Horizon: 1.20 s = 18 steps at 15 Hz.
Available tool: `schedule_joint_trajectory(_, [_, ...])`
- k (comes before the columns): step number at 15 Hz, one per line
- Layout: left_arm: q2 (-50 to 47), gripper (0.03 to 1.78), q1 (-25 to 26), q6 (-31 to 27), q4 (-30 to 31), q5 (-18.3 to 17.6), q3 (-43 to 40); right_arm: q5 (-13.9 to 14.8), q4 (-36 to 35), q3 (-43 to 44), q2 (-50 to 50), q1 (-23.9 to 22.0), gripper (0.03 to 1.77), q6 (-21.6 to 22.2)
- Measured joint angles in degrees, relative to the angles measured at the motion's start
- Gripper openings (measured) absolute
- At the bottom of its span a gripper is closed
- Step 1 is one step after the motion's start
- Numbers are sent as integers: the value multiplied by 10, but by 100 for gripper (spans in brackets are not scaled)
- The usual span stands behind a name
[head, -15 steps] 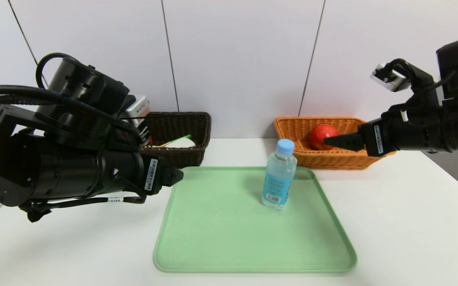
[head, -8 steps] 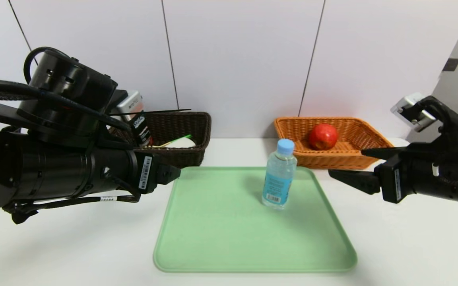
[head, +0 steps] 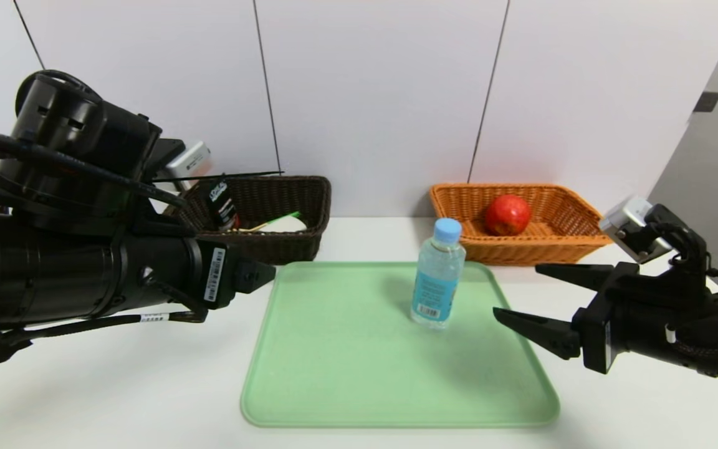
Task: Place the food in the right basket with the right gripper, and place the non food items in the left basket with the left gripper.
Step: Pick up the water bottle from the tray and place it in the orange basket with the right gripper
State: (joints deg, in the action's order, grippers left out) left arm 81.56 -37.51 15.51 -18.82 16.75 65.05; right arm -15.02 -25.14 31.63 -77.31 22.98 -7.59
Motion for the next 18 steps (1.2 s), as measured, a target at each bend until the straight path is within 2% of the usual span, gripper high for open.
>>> schedule_joint_trajectory(4, [-2, 169, 0, 1, 0, 0, -6, -1, -131, -34, -62, 9, 169, 0])
schedule_joint_trajectory(8, [-2, 169, 0, 1, 0, 0, -8, 1, -230, -40, -128, 14, 169, -6])
schedule_joint_trajectory(13, [-3, 169, 0, 2, 0, 1, -14, 5, -370, -45, -222, 16, 169, -34])
schedule_joint_trajectory(15, [-2, 169, 0, 2, 0, 0, -14, 7, -399, -45, -246, 18, 170, -38])
schedule_joint_trajectory(18, [0, 169, 0, 1, 0, 0, -14, 7, -400, -42, -266, 19, 170, -39])
